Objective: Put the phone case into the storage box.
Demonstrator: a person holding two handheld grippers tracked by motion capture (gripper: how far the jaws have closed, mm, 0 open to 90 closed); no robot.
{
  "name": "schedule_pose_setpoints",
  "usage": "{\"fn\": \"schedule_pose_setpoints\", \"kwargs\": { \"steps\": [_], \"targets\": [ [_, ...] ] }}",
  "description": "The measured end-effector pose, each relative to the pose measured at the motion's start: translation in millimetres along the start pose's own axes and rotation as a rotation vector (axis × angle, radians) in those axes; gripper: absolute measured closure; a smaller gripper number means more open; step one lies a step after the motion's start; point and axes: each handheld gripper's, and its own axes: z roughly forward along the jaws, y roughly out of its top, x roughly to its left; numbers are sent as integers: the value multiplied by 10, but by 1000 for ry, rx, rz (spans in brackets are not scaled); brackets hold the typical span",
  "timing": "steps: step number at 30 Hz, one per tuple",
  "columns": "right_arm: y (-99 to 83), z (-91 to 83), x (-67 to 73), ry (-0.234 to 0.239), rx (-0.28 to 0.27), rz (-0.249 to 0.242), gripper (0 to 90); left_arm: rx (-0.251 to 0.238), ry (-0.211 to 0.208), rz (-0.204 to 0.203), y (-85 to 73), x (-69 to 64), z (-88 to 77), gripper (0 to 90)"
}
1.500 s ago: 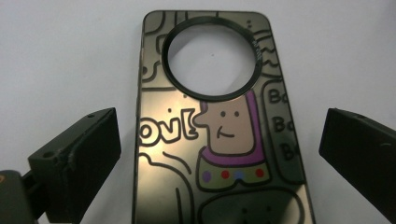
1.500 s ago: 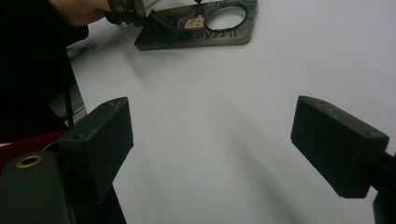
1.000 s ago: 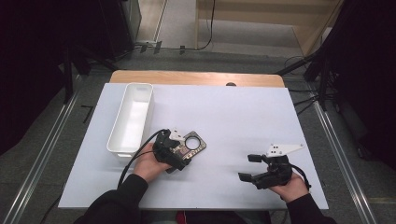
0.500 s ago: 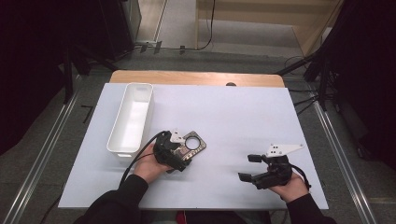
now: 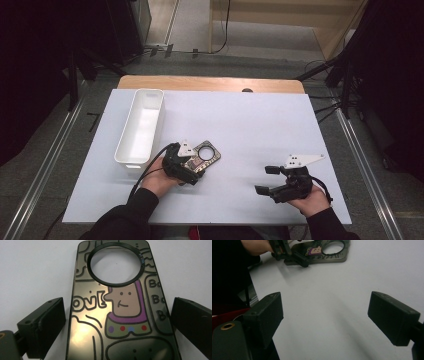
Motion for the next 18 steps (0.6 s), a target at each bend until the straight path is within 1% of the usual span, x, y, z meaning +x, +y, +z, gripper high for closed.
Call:
{"fn": "schedule_pose_setpoints", "kwargs": {
  "steps": [2,5,7,18],
  "targets": [
    [-1,3,-4,0,0,-3,119,3,3,0,2,-5,-16,30],
    [-3,8,-6,3,0,-2,120,-6,8,-13,-5,-16,-41,109],
    [-4,12,-6,5,5,0,119,-7,9,-15,-4,-17,-41,110],
    [-8,17,-19,4,6,0,120,23,19,-21,38,-29,-43,114]
  ]
}}
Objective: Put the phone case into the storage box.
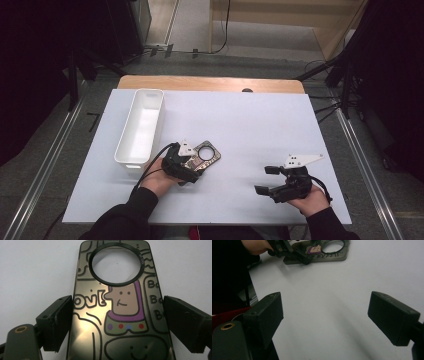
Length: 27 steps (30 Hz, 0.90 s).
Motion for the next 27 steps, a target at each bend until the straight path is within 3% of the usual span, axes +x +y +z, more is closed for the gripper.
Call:
{"fn": "schedule_pose_setpoints", "kwargs": {
  "steps": [5,11,15,27],
  "targets": [
    [-1,-2,-4,3,-2,3,119,8,1,-5,13,-6,-2,114],
    [1,2,-2,3,-1,2,120,4,-27,-21,33,-14,-9,114],
    [2,1,-5,2,-3,3,119,-15,-63,-34,50,-20,-28,114],
    [2,16,-10,2,0,2,120,-49,-99,-89,119,-16,-156,114]
  ]
}}
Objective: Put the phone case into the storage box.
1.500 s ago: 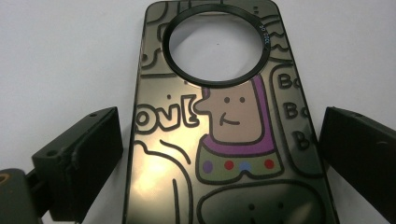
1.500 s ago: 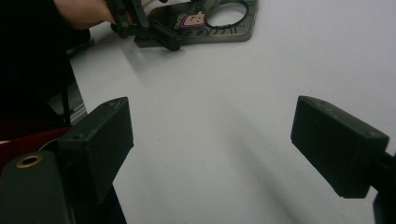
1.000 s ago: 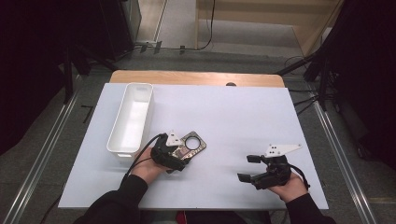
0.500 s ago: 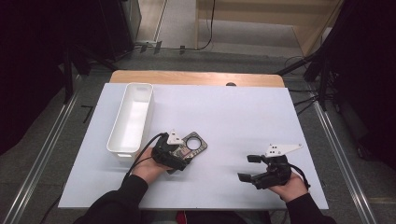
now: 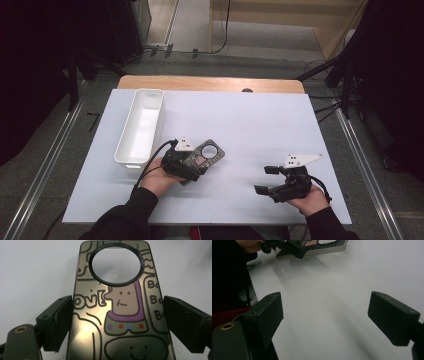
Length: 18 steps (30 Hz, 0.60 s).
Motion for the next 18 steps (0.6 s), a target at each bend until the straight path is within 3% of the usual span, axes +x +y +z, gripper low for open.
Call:
{"fn": "schedule_pose_setpoints", "kwargs": {
  "steps": [18],
  "targets": [
    [19,39,-12,-4,4,10,120,-87,-44,-51,136,-103,-153,113]
  ]
}}
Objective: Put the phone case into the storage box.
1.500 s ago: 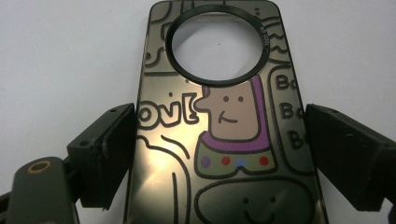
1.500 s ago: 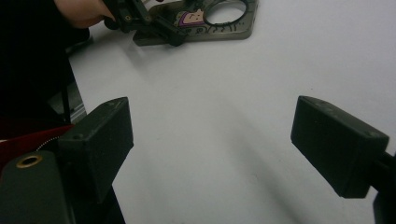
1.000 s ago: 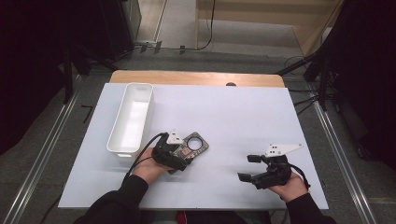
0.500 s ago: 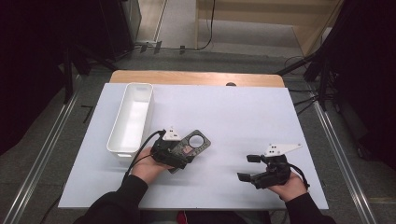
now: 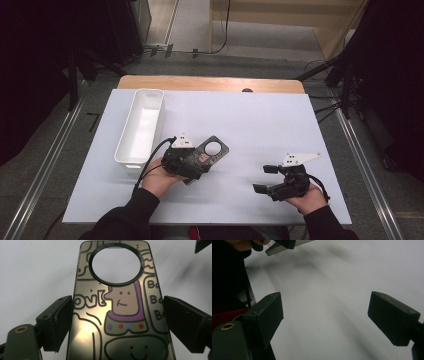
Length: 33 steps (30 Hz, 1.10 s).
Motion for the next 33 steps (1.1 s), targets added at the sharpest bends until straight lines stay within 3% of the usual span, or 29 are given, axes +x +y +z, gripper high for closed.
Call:
{"fn": "schedule_pose_setpoints", "kwargs": {
  "steps": [5,14,22,33],
  "targets": [
    [3,9,3,-6,-4,9,120,-40,2,-25,49,-31,-14,113],
    [27,23,22,-18,-20,16,120,-67,9,-60,140,5,21,113],
    [21,7,8,-24,-32,29,120,-99,-24,-89,260,-10,127,113],
    [-5,-13,2,-30,-46,70,120,-110,-49,-97,378,-44,277,113]
  ]
}}
